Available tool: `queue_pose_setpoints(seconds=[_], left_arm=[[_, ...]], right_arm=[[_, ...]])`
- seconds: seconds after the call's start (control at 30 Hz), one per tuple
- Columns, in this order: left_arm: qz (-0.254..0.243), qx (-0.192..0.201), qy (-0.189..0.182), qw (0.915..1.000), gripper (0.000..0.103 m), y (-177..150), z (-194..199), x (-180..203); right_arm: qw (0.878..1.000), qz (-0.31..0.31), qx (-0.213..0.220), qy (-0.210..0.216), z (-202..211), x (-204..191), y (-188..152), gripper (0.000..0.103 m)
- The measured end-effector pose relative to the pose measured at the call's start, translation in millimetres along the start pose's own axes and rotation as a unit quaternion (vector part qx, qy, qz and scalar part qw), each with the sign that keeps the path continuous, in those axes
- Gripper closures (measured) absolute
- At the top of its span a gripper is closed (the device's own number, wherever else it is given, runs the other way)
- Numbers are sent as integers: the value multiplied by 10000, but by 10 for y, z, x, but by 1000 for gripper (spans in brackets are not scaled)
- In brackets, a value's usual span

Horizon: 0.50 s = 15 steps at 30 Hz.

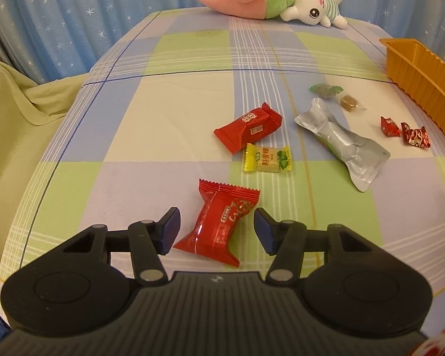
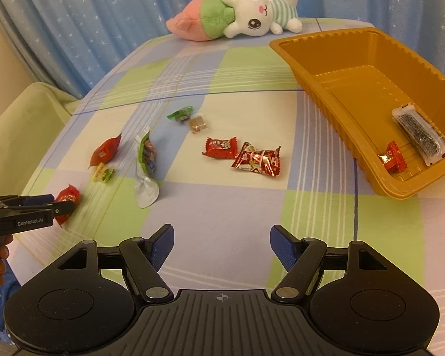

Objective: Organize snacks
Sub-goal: 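Grasp the large red packet with the left gripper while the right grasps the red-silver candy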

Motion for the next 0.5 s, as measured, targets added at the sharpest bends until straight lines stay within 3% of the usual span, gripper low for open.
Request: queue_pose_setpoints(seconds=[0.2,0.37,0.5], left_arm=[[42,-78,-59,9999,59,16,-83,-21],[150,-142,-102,9997,77,21,-119,-54],[202,-126,-83,9997,78,31,-125,-91]], right_arm=[[9999,-2,93,-112,-63,32,46,31],[9993,-76,248,-255,-137,81,116,31],[9985,-157,354,-382,-199,139,181,31]])
Point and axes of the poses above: each gripper's, at about its wrist camera, not at the fingertips, and z roughly against the way its jaws point, x to its right, y to its top, the point moved 2 cm from there along -z, roughly the way its jaws point, and after that the axes turned 10 degrees about x, right-handed, at the moved point
